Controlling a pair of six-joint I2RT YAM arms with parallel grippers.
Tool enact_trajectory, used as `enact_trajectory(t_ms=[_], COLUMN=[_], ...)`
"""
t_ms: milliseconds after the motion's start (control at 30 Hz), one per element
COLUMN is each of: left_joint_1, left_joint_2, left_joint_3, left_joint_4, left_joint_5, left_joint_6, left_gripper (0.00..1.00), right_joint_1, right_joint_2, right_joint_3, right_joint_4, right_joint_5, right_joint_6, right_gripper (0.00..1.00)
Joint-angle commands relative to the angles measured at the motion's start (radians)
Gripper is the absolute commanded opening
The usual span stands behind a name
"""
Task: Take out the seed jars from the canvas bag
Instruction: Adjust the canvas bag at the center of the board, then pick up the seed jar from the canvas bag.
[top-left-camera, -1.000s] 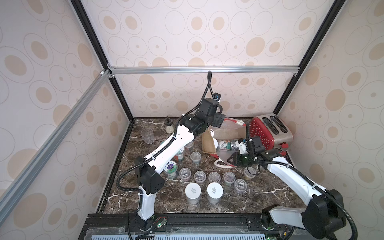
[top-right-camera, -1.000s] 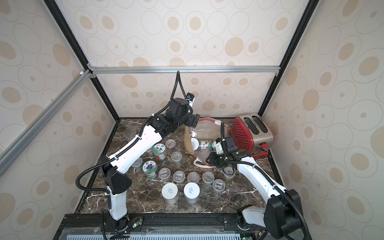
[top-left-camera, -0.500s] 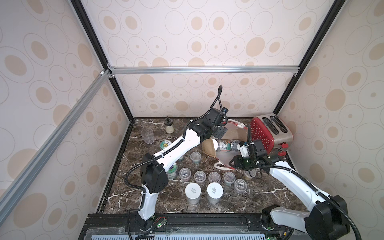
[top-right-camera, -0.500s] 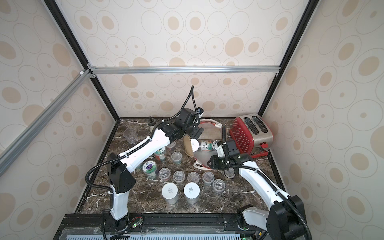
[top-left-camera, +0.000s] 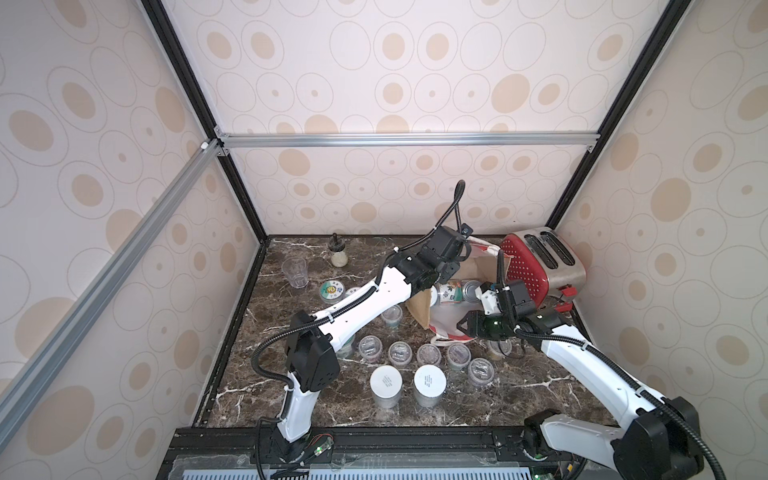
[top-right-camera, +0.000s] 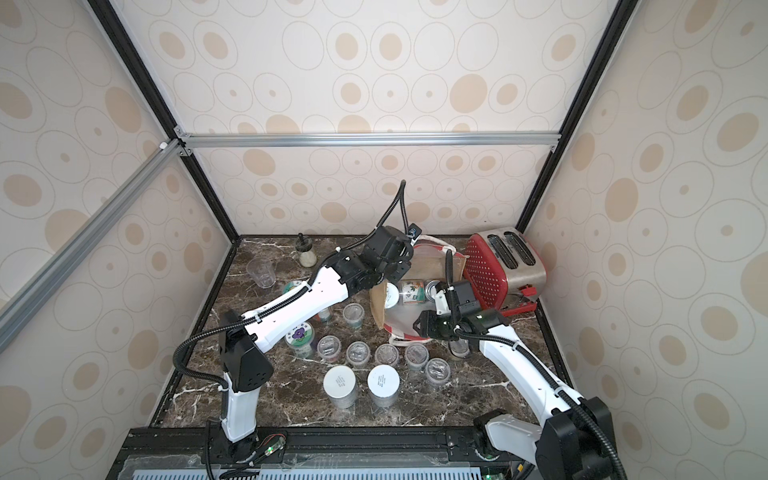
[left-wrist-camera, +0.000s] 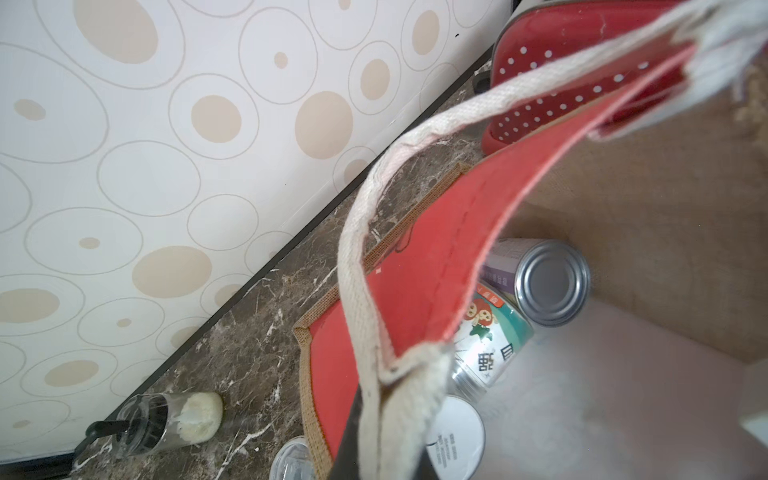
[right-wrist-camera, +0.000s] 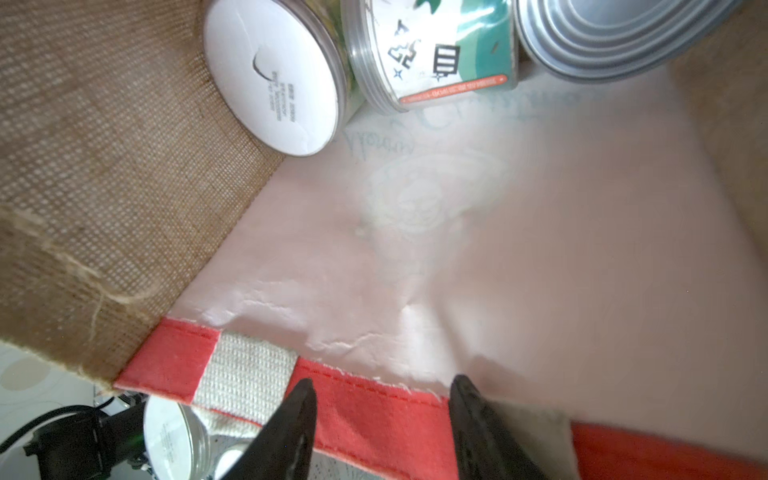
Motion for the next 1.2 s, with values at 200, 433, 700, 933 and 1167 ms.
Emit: enact_trajectory(t_ms=[200, 433, 700, 933, 1167], left_joint_1=[-0.013, -0.012, -0.013, -0.013, -0.013], left_joint_2=[-0.112, -0.119, -0.124, -0.134, -0.142], left_joint_3=[-0.101, -0.122, -0.14, -0.148, -0.161], left_joint_4=[0.092, 0.102, 0.114, 0.119, 0.128], left_joint_5=[0.051, 0.045, 0.05, 0.051, 0.058], left_joint_6=[-0.03, -0.033, -0.038, -0.035, -0.036], left_gripper=[0.0, 0.0, 0.0, 0.0, 0.0], right_joint_1=[0.071, 0.106, 0.13, 0.145, 0.168], right_joint_2=[0.096, 0.235, 0.306, 0.373, 0.448], right_joint_3=[0.06, 0.086, 0.076, 0.098, 0.106], right_joint_4=[0.21, 0.361, 0.438, 0.479, 0.552], right_joint_5=[0.142, 0.142, 0.22, 0.227, 0.209], right_joint_6=[0.048, 0.254, 0.478, 0.654, 0.729], right_gripper=[0.74, 0.9, 1.0, 1.0, 1.0])
